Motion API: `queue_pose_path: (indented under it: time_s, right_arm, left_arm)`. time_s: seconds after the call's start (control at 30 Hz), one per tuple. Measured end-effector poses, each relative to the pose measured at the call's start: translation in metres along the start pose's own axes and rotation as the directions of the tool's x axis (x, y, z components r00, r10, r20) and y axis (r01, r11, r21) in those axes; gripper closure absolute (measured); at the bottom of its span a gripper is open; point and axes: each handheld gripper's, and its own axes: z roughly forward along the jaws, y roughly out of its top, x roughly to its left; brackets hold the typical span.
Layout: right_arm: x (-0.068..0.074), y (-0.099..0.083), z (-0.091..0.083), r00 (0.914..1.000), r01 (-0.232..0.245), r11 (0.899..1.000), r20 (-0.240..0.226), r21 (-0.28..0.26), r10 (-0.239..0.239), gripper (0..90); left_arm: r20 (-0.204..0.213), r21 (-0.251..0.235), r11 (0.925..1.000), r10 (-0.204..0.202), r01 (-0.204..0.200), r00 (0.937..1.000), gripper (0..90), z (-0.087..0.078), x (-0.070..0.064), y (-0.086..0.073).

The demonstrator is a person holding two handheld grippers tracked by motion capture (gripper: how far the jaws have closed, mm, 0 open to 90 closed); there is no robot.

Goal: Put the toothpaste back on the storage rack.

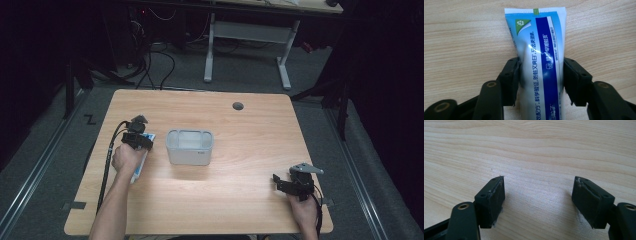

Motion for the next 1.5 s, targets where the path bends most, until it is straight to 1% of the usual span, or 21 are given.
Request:
queue_pose_path:
  time_s: [0.1,0.2,0.23,0.37,0.5,0.7,0.87,0.97,1.03,1.07,1.13,1.23,1.37,1.43,1.5]
  right_arm:
    - [0.000,0.000,0.000,1.0000,0.000,1.000,0.000,0.000,0.000,26.6]
    - [0.000,0.000,0.000,1.0000,0.001,1.000,0.000,0.000,-0.001,26.6]
    - [0.000,0.000,0.000,1.0000,0.001,1.000,0.000,0.000,-0.001,26.6]
    - [0.000,0.000,0.000,1.0000,0.001,1.000,0.000,0.000,-0.001,26.7]
    - [0.000,0.000,0.000,1.0000,0.001,1.000,-0.001,0.000,-0.001,26.6]
    - [0.000,0.000,0.000,1.0000,0.001,1.000,-0.001,0.000,-0.001,26.6]
    - [0.000,0.000,0.000,1.0000,0.001,1.000,0.000,0.000,-0.001,26.6]
    - [0.000,0.000,0.000,1.0000,0.002,1.000,0.000,0.000,-0.002,26.6]
    - [0.000,0.000,0.000,1.0000,0.001,1.000,0.000,0.000,-0.001,26.6]
    - [0.000,0.000,0.000,1.0000,0.002,1.000,0.000,0.000,-0.002,26.6]
    - [0.000,0.000,0.000,1.0000,0.001,1.000,0.000,0.000,-0.001,26.6]
    - [0.000,0.000,0.000,1.0000,0.002,1.000,0.000,0.000,-0.002,26.6]
    - [0.000,0.000,0.000,1.0000,0.002,1.000,0.000,0.000,-0.002,26.6]
    - [0.000,0.000,0.000,1.0000,0.002,1.000,0.000,0.000,-0.002,26.6]
    - [0.000,0.000,0.000,1.0000,0.002,1.000,0.000,0.000,-0.002,26.6]
  left_arm:
    - [0.020,-0.003,1.0000,-0.009,0.009,0.9998,56.3,-0.002,0.003,0.000]
    - [0.030,-0.003,1.0000,-0.007,0.007,0.9995,62.0,-0.006,0.005,0.000]
    - [0.036,-0.007,0.9999,-0.008,0.008,0.9993,65.4,-0.007,0.005,0.000]
    - [0.058,-0.010,0.9999,-0.009,0.010,0.9983,68.0,-0.010,0.008,-0.001]
    - [0.062,-0.019,0.9998,0.009,-0.008,0.9980,70.3,-0.014,0.007,-0.002]
    - [0.069,-0.035,0.9987,0.039,-0.037,0.9968,71.3,-0.022,0.004,-0.004]
    - [0.081,-0.073,0.9963,0.052,-0.046,0.9953,71.9,-0.034,0.002,-0.007]
    - [0.083,-0.096,0.9936,0.068,-0.060,0.9942,72.7,-0.043,0.002,-0.010]
    - [0.083,-0.115,0.9910,0.079,-0.069,0.9935,73.5,-0.048,0.001,-0.012]
    - [0.089,-0.127,0.9885,0.093,-0.082,0.9917,74.0,-0.053,-0.001,-0.014]
    - [0.089,-0.130,0.9877,0.099,-0.087,0.9911,74.3,-0.055,-0.002,-0.015]
    - [0.089,-0.162,0.9815,0.117,-0.101,0.9891,75.0,-0.061,-0.005,-0.018]
    - [0.104,-0.208,0.9720,0.133,-0.109,0.9856,75.6,-0.070,-0.007,-0.022]
    - [0.105,-0.236,0.9653,0.139,-0.111,0.9846,75.8,-0.076,-0.009,-0.025]
    - [0.117,-0.266,0.9576,0.146,-0.110,0.9823,75.8,-0.083,-0.009,-0.027]
